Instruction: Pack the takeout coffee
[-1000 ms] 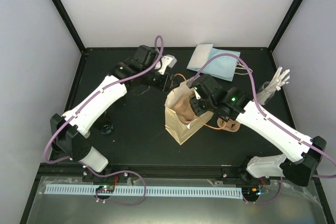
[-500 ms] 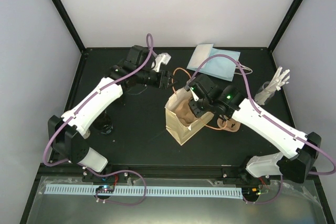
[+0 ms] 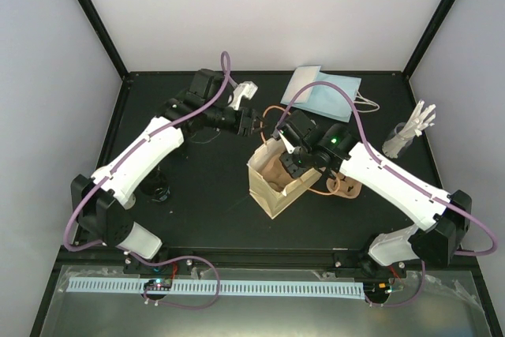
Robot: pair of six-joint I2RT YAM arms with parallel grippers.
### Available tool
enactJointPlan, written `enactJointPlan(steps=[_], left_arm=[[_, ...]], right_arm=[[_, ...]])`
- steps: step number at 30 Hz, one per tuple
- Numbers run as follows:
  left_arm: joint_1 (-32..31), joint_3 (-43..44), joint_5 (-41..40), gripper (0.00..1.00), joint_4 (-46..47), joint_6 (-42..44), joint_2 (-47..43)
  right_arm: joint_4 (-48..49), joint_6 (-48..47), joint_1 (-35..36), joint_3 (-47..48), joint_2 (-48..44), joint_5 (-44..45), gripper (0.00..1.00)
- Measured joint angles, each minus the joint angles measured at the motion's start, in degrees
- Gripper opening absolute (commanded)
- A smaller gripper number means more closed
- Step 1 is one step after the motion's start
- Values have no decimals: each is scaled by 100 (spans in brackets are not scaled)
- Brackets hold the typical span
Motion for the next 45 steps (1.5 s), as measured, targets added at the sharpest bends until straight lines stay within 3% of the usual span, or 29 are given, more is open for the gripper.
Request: enactJointPlan(steps=[7, 14, 22, 29, 45], left_arm=[[-157, 0, -20, 61, -463, 372, -278], [-481, 2, -428, 59, -922, 693, -437], [-960, 343, -940, 41, -1493, 953, -247], [-1078, 509, -1401, 2, -1663, 1045, -90], [-1064, 1054, -2050, 2, -1711, 1311, 13]], right_arm=[[-7, 4, 0, 0, 2, -9, 26], [-35, 7, 9, 0, -7, -92, 26], [-31, 9, 9, 0, -7, -92, 26], [-28, 7, 9, 0, -9, -151, 25], [98, 96, 46, -302, -199, -494, 25]])
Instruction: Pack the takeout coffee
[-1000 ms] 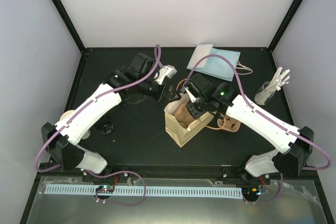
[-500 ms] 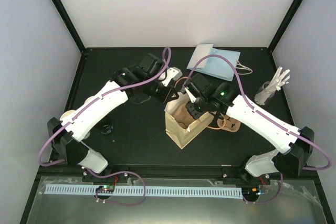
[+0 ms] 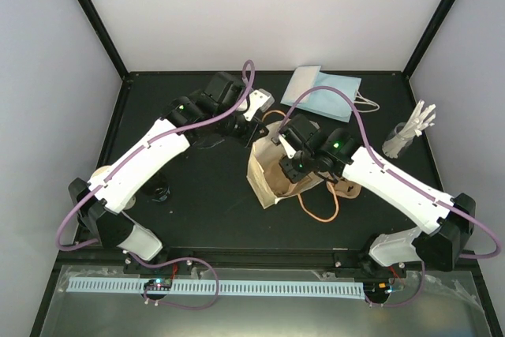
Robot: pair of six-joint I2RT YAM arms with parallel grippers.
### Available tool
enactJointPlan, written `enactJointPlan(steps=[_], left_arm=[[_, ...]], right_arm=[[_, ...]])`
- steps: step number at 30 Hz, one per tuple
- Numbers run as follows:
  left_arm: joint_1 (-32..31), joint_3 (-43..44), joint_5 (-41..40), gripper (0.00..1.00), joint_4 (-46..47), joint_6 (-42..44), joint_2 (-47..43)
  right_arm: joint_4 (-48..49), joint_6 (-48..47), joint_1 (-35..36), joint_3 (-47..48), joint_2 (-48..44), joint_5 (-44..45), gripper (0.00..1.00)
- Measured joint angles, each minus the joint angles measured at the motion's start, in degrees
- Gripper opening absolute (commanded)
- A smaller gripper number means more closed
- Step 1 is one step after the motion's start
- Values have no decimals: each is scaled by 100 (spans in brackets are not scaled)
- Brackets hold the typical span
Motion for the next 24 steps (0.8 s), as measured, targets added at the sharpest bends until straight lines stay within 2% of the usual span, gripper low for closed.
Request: enactJointPlan(steps=[15, 24], left_arm=[[0, -96, -157, 2, 310, 393, -136], [-15, -315, -420, 2, 608, 391, -496]], right_arm=[[350, 341, 20, 0, 238, 129, 25], [369, 772, 168, 2, 249, 914, 26]])
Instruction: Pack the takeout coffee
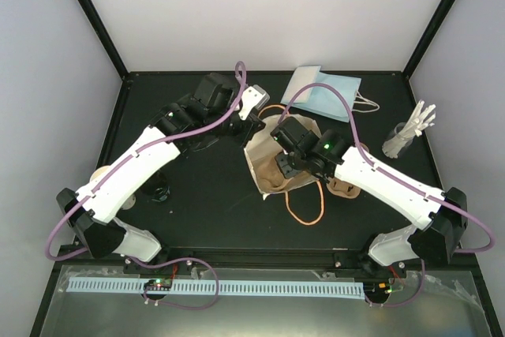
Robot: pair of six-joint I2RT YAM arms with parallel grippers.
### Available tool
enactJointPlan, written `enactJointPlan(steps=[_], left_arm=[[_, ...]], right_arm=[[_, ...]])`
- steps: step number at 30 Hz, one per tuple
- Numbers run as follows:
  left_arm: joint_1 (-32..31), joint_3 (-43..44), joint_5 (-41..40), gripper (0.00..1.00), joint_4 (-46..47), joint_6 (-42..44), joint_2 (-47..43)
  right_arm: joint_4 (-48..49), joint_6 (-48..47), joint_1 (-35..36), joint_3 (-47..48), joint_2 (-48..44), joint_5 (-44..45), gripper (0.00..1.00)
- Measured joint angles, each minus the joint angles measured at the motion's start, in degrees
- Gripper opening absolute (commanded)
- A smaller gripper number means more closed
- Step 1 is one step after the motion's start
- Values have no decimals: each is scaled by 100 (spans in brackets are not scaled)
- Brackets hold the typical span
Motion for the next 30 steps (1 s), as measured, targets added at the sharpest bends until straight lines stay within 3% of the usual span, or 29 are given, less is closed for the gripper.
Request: enactJointPlan(steps=[11, 30], left_arm=[[-98, 4, 42, 1, 13, -138, 7], [-175, 142, 271, 2, -118, -511, 435]], right_arm=[[317, 116, 107, -57, 249, 319, 26], [905, 369, 197, -986, 439, 839, 26]])
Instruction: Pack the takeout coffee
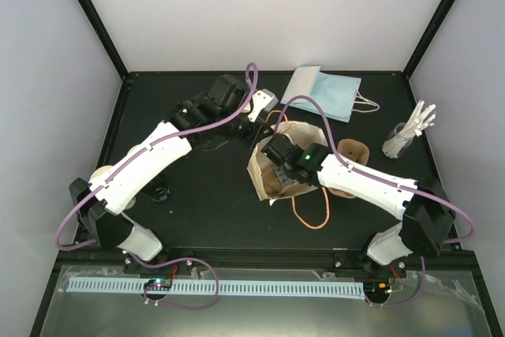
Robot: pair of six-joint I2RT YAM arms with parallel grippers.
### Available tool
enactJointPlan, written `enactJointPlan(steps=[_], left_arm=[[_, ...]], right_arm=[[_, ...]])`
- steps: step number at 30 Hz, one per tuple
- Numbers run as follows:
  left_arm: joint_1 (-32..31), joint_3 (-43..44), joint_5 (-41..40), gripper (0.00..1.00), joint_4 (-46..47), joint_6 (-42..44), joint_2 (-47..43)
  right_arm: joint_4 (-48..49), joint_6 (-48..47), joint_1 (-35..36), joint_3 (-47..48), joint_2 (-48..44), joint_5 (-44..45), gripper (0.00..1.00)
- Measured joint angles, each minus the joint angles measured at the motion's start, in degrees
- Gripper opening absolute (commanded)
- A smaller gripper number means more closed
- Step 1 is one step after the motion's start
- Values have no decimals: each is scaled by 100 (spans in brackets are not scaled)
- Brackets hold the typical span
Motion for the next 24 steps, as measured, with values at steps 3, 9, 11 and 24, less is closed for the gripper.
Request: enactJointPlan(steps=[3, 9, 11, 24], left_arm=[[0, 0, 46, 1, -15, -48, 7], [4, 0, 70, 1, -59, -81, 7], [4, 0, 70, 2, -94, -83, 15], [48, 0, 44, 2, -278, -127, 33]], right_arm=[[72, 85, 76, -61, 94, 195, 26], [348, 212, 120, -243, 227, 334, 26], [431, 219, 131, -289, 260, 330, 26], [898, 234, 140, -442, 693, 278, 27]])
